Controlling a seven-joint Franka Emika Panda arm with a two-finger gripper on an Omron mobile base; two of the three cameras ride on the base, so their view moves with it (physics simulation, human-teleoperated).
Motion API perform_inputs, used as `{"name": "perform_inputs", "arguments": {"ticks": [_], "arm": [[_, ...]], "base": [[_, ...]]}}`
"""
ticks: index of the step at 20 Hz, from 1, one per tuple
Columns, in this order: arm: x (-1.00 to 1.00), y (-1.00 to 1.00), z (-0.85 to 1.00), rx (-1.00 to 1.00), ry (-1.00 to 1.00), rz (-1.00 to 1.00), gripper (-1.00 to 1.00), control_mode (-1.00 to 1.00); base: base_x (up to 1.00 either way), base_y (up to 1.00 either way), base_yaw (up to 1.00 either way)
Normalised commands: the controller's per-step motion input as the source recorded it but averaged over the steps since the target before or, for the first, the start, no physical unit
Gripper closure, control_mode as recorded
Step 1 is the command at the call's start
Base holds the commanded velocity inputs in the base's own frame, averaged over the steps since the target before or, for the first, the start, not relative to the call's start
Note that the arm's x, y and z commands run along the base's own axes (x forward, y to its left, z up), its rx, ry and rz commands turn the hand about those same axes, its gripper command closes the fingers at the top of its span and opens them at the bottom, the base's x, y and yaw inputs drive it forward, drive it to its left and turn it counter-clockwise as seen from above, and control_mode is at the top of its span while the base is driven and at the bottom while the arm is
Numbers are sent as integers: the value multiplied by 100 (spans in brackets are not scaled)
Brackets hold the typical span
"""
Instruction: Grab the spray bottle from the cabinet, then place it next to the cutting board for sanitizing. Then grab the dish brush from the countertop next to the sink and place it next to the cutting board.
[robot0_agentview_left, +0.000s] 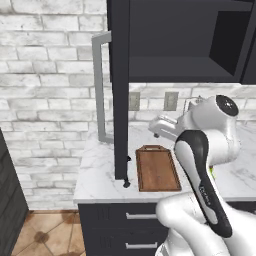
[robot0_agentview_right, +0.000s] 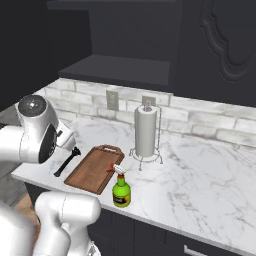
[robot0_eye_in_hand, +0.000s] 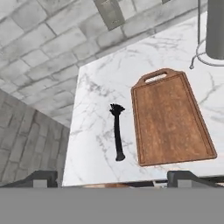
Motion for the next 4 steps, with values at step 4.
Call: {"name": "perform_inputs", "arguments": {"ticks": [4], "arm": [[-69,-24,100,0,-6,0,-100,-100]], "base": [[0,0,0]]}}
